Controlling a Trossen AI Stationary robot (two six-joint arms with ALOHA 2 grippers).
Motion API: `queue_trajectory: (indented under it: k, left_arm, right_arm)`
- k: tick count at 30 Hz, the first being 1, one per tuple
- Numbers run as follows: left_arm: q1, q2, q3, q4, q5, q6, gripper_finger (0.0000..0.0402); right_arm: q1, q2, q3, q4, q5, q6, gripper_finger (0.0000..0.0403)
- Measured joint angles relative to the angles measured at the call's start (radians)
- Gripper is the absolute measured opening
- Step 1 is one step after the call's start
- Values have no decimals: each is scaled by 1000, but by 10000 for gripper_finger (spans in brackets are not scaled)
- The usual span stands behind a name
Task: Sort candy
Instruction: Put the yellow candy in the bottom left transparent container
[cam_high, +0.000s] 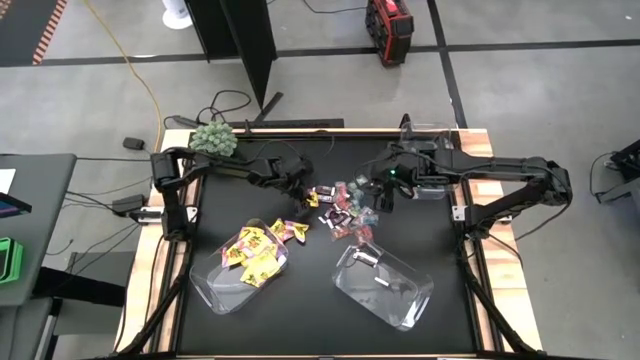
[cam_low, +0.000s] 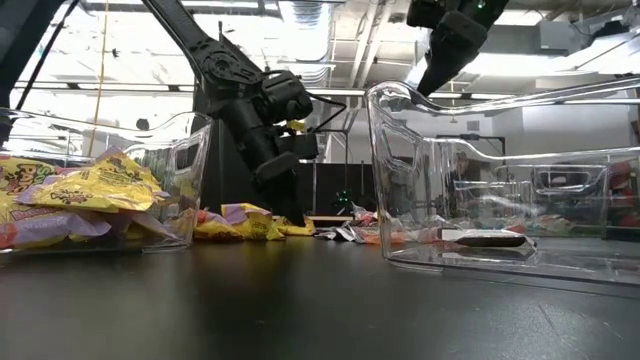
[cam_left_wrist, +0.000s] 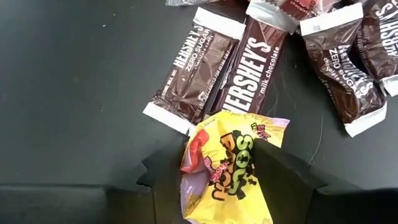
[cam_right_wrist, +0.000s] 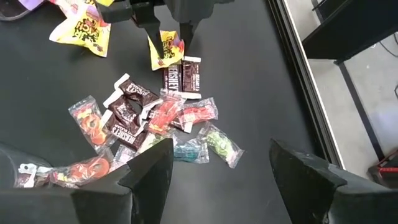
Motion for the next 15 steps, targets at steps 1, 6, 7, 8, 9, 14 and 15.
queue_trajectory:
  k: [1,6,7,8,9,14,15]
  left_arm:
    - [0,1,0,-4,1,6,178]
    - [-13,-7,-2,-12,-31,57,120]
    - [-17,-8,-2,-12,-36,73,102]
    - [-21,-9,-2,-12,-39,87,84]
    - [-23,-14,-3,-14,-40,100,65]
    - [-35,-20,-4,-18,-52,135,8]
    - [-40,-23,-4,-20,-61,143,8]
  right_arm:
    - [0,0,0,0,0,-4,280]
    - [0,0,0,3,0,-21,280]
    - [0,0,0,3,0,-22,280]
    - [0,0,0,3,0,-23,280]
    - [0,0,0,3,0,-25,280]
    - [0,0,0,3,0,-40,280]
    - [0,0,0,3,0,-43,280]
